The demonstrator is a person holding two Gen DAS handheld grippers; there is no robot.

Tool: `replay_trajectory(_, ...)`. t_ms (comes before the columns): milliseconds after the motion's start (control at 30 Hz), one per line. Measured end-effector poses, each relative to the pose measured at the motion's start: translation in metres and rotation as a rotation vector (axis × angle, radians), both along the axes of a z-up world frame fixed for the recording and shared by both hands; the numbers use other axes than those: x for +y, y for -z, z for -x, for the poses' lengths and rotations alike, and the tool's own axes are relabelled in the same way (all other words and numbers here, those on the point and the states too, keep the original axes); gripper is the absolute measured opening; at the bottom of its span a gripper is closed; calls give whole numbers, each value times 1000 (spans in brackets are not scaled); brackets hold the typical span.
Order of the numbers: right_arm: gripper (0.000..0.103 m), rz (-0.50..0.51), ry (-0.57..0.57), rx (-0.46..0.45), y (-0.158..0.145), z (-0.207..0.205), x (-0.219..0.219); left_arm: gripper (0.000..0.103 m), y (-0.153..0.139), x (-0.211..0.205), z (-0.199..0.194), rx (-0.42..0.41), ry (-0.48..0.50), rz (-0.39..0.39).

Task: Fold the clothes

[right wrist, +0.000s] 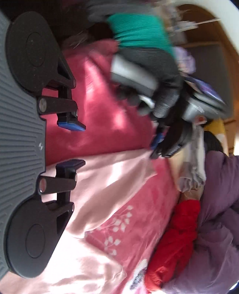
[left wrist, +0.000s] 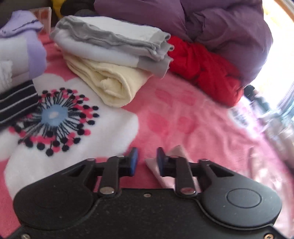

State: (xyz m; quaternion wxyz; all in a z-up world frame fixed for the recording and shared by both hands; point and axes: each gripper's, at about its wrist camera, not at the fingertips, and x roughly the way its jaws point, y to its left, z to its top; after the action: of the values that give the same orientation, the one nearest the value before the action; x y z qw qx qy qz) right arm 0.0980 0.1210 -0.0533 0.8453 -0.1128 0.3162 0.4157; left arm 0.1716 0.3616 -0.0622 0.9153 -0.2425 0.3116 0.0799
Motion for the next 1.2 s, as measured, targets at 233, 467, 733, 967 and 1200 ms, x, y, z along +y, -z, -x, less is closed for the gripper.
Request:
replay_trajectory(233, 35, -98, 44, 57, -1, -44, 31, 28, 4, 15, 8, -15, 142, 181)
replay_trajectory(467, 25, -263, 190, 326, 19, -107, 9, 28, 12, 11, -1, 4, 163, 227)
replay_trajectory(733, 30, -368, 255, 461, 26, -136, -14, 28, 21, 1, -22, 47, 195, 252)
replay_trajectory(967, 30, -457, 291, 467, 20, -148, -27, 28, 5, 6, -11, -80, 262, 318)
replay_trajectory(1200, 22, -659, 454, 704, 64, -175, -54, 25, 2, 4, -17, -9, 170, 173)
